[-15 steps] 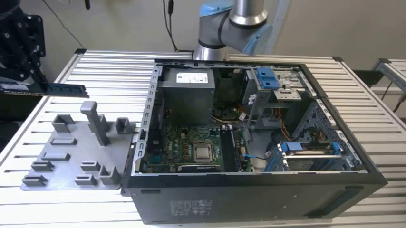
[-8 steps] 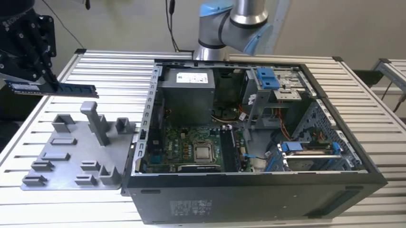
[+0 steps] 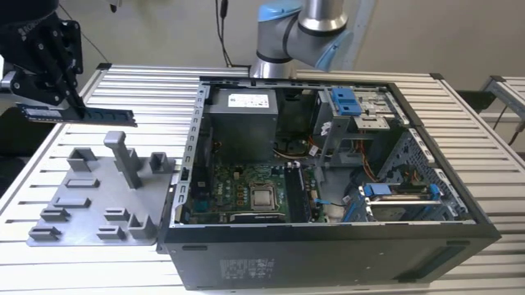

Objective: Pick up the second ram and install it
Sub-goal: 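Pick up the second ram and move it above second insertion slot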

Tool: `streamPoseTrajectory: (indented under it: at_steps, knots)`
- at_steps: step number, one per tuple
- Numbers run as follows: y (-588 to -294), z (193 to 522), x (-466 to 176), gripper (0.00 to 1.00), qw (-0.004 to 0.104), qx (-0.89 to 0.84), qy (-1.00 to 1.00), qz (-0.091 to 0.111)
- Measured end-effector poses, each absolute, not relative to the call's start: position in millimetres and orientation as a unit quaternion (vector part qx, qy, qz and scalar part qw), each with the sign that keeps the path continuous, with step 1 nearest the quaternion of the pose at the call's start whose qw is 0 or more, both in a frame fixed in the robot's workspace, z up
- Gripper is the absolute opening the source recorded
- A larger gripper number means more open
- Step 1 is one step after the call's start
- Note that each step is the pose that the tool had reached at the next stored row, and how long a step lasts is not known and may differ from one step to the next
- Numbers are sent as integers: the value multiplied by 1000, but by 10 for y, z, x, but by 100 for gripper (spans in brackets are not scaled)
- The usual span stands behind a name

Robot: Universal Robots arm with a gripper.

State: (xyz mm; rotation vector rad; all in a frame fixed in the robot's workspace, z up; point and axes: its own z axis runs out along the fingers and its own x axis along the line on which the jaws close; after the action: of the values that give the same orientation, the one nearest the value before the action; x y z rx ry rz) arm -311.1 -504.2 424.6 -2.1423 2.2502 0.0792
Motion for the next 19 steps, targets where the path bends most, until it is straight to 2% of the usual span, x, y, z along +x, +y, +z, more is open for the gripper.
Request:
streamPoseTrajectory:
  at_steps: [19]
  knots:
    - [-5042, 4246, -2931, 15, 17, -689, 724, 25]
